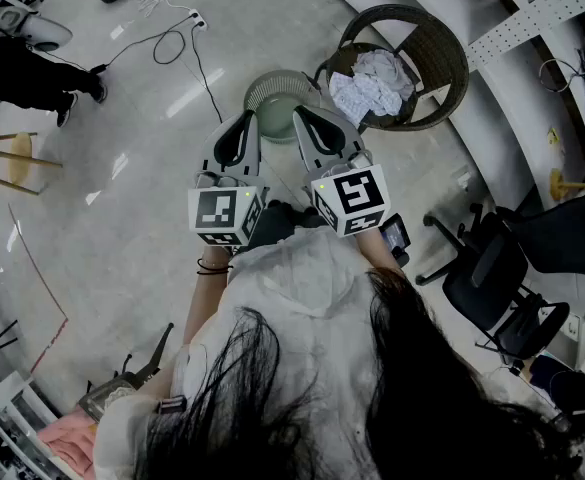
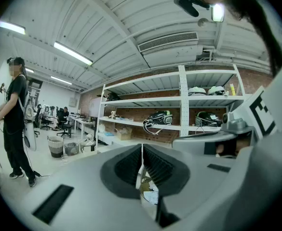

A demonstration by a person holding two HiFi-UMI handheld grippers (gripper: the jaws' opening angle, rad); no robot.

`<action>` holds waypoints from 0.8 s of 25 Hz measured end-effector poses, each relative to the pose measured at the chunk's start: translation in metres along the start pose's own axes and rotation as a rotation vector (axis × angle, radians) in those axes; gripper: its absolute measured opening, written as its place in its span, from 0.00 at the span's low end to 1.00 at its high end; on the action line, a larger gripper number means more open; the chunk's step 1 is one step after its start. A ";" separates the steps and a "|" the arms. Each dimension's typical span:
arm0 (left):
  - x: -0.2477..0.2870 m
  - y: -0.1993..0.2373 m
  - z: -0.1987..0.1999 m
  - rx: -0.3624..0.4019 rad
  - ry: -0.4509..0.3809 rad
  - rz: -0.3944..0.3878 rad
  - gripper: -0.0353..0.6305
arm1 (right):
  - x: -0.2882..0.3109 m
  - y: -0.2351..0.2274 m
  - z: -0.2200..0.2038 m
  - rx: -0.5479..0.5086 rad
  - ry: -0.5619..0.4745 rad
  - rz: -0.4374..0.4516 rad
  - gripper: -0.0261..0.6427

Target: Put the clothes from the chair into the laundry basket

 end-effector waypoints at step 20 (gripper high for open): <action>-0.008 0.013 -0.015 0.026 0.048 -0.127 0.08 | 0.003 0.010 -0.018 0.025 0.011 -0.090 0.07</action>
Point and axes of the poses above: the fingertips, and each gripper's own axes: x forward along the fingers, y to its left, z out of its top, the point moved 2 cm from there along -x, backward along the fingers, and after that the axes turned 3 degrees about z, right-handed, at the moved point
